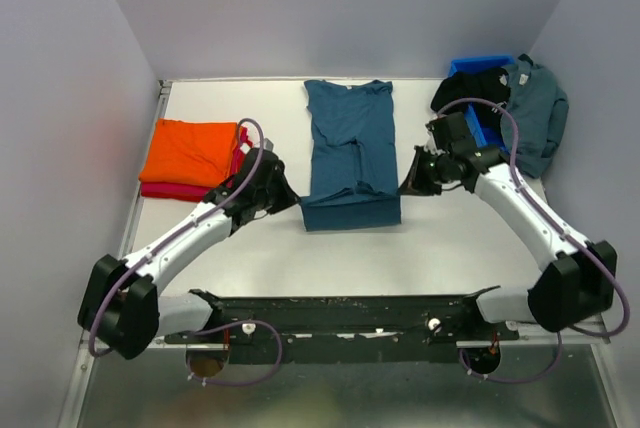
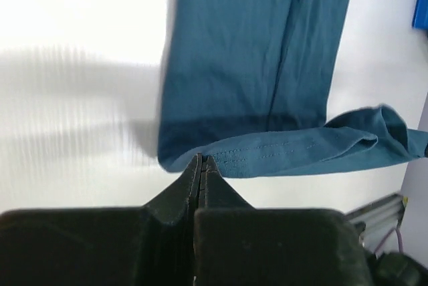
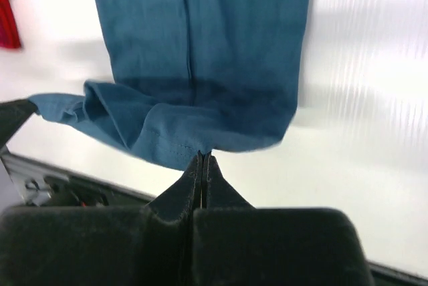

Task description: Fold and stack the t-shirts

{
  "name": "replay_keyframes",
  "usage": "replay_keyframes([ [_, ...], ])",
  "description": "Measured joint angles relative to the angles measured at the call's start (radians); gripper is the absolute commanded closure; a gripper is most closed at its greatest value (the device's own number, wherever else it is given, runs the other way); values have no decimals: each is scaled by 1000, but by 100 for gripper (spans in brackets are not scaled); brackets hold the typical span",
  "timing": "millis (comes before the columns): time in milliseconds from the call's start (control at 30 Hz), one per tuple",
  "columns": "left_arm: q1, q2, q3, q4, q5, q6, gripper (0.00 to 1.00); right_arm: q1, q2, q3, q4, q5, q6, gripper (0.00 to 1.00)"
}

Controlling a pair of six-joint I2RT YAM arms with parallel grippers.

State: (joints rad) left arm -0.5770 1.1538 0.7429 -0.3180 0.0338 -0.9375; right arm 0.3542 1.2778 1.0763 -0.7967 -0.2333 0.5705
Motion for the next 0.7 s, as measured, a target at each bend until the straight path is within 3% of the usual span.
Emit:
replay_keyframes([
  [233, 164, 261, 185, 81, 46, 101, 100, -55, 285, 229, 50, 18, 5, 99],
  [467, 183, 467, 358, 131, 99, 134, 100, -101, 445, 369, 53, 42, 1, 99],
  [700, 184, 553, 443, 146, 126, 145, 100, -150, 551, 433, 50, 46, -19, 99],
])
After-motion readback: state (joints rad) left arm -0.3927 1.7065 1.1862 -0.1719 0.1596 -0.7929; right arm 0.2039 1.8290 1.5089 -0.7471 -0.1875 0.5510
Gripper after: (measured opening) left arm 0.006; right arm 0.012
